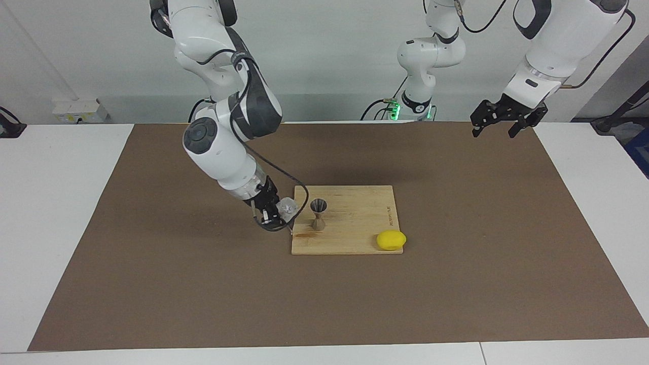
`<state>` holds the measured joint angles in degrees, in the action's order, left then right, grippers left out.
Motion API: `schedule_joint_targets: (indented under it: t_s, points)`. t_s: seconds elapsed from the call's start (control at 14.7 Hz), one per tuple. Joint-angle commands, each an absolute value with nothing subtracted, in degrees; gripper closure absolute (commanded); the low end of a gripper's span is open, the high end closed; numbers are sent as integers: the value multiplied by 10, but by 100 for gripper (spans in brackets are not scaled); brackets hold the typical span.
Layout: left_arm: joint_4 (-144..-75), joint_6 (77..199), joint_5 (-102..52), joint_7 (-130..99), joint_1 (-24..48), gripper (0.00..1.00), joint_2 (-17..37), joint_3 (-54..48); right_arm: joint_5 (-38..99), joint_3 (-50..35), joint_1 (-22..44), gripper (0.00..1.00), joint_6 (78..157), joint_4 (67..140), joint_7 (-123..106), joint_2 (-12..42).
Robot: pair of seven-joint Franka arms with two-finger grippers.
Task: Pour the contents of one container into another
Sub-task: 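Carry the clear glass back beside the board with the right gripper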
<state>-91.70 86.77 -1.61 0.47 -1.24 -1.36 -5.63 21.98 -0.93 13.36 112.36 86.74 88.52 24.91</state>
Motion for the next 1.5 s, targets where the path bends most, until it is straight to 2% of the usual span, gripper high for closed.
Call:
schedule_joint_targets:
  t_s: [0.0, 0.48, 0.89, 1.43]
  points:
    - [-921, 861, -22, 8, -17, 0, -21, -58, 278, -15, 96, 100, 1126, 922, 811, 225]
    - [-921, 861, -22, 8, -17, 0, -21, -58, 423, -15, -10, 100, 1134, 1049, 627, 189]
    - [-921, 861, -22, 8, -17, 0, -21, -58, 457, -15, -58, 100, 1123, 1078, 526, 216]
    - [-921, 861, -22, 8, -17, 0, -21, -58, 492, -15, -81, 100, 1123, 1109, 454, 236]
